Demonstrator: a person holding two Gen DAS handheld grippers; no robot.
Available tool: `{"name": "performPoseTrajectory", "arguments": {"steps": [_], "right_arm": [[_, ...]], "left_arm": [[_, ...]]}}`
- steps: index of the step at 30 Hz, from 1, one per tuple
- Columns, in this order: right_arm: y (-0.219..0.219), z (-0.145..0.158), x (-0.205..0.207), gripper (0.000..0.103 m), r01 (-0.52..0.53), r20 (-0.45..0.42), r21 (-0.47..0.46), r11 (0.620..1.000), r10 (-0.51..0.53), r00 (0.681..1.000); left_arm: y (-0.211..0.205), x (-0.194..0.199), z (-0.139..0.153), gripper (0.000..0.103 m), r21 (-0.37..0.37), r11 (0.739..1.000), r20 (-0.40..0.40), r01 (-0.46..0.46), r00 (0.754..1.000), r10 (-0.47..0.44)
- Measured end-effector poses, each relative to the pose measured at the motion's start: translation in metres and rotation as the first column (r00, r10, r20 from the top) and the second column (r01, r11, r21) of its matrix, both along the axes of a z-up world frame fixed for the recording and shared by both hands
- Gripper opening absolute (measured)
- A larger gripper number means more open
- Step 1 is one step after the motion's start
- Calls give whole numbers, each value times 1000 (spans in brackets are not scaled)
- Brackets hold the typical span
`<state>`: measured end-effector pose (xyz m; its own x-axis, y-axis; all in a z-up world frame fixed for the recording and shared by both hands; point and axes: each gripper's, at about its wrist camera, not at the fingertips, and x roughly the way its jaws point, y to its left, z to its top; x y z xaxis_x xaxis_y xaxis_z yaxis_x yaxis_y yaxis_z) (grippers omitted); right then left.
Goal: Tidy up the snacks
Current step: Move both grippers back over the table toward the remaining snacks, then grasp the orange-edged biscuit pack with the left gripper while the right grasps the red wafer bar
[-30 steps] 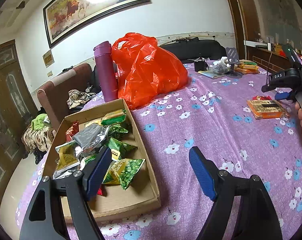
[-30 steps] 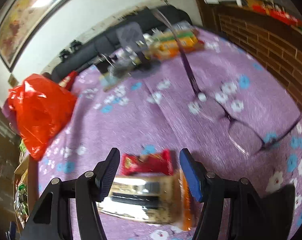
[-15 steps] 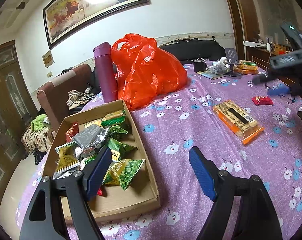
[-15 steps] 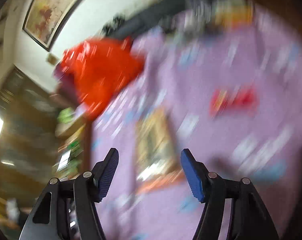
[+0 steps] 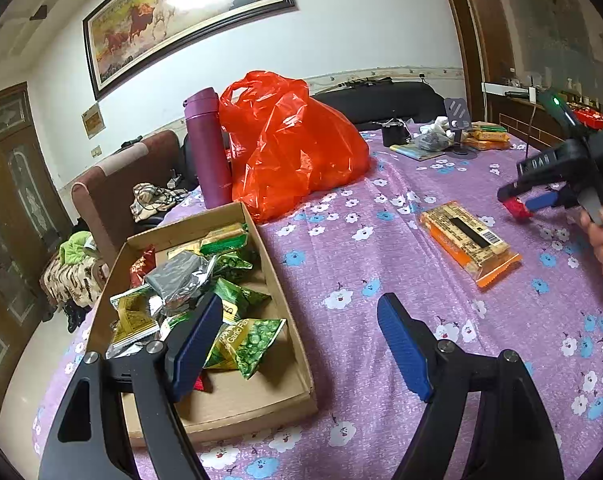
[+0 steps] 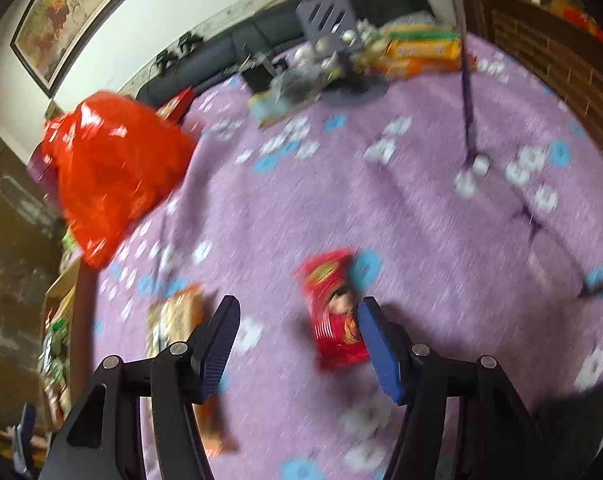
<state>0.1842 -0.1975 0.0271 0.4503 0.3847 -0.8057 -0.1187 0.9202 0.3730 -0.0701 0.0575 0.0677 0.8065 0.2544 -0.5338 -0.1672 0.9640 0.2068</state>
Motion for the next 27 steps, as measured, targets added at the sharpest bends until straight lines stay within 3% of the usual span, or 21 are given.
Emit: {"name": "performPoseTrajectory", "arguments": {"steps": [1, 2, 3, 5, 7, 9, 14, 19, 21, 23, 27], "right_arm": [[3, -1, -5, 65, -2, 8, -30, 1000, 2, 1000], [7, -2, -11, 59, 8, 22, -67, 998, -6, 1000], [8, -6, -9, 45, 23, 38, -118, 993, -19, 999], [8, -6, -9, 37, 40, 67, -148, 988, -31, 997], [8, -7, -8, 36, 42, 86, -160, 986, -28, 996], [14, -8, -7, 24, 41, 118, -225, 973, -15, 993], [8, -7, -8, 21, 54, 138, -205, 977, -26, 990], [0, -9, -9, 21, 56, 132, -157, 986, -36, 991], [-2, -9, -9, 21, 56, 127, -135, 989, -39, 991], [-7, -9, -9, 21, 58, 117, -104, 993, -46, 992], [-12, -10, -7, 21, 59, 101, -65, 996, -52, 994]], "left_arm": [[-1, 0, 1, 79, -7, 1000, -1, 4, 1000, -4], [-1, 0, 2, 79, -12, 1000, -1, 8, 1000, -8], [-3, 0, 4, 79, -14, 1000, 0, 12, 1000, -12], [-7, 1, 8, 79, -17, 999, -2, 30, 1000, -30], [-11, 3, 12, 79, -33, 998, -16, 62, 998, -62], [-17, 12, 17, 79, -86, 991, -50, 107, 993, -111], [-36, 54, 17, 79, -273, 946, -170, 177, 959, -228], [-61, 114, 5, 79, -399, 910, -269, 115, 934, -236], [-78, 136, -2, 78, -395, 911, -291, 119, 924, -247], [-88, 150, -8, 75, -344, 934, -320, 92, 924, -209], [-97, 173, -28, 68, -346, 936, -368, 65, 908, -199]]}}
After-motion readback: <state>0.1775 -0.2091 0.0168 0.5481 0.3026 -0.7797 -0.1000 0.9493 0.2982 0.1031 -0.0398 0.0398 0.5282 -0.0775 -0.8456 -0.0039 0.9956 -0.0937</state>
